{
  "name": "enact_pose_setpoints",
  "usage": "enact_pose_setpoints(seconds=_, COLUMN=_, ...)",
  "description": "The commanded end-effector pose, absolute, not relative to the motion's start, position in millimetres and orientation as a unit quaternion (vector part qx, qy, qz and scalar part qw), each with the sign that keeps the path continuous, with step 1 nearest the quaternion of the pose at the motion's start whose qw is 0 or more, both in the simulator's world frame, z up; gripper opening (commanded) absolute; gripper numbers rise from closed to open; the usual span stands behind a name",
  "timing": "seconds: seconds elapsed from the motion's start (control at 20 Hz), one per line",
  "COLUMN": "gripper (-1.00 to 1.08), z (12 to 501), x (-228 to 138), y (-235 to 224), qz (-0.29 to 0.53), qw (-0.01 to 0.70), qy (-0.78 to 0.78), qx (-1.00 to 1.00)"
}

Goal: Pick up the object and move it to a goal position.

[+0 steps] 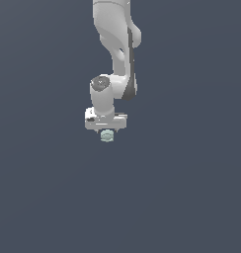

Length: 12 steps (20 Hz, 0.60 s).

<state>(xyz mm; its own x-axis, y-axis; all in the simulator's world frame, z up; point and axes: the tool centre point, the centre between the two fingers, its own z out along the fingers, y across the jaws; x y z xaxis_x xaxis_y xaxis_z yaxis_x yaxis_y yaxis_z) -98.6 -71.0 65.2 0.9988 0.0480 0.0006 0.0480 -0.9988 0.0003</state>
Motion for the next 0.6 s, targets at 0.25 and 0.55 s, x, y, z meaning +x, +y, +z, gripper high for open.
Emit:
enact_pose_setpoints(seconds=0.25, gripper=1.0, z=38.3, x=-99.4, y=-71.0, qz=0.0, qw=0.0, qy=0.024, qx=1.0)
enact_pose_setpoints(seconds=0.55, gripper=-1.0, z=36.0, x=-99.3, y=-71.1, qz=0.0, qw=0.0, qy=0.024, qx=1.0)
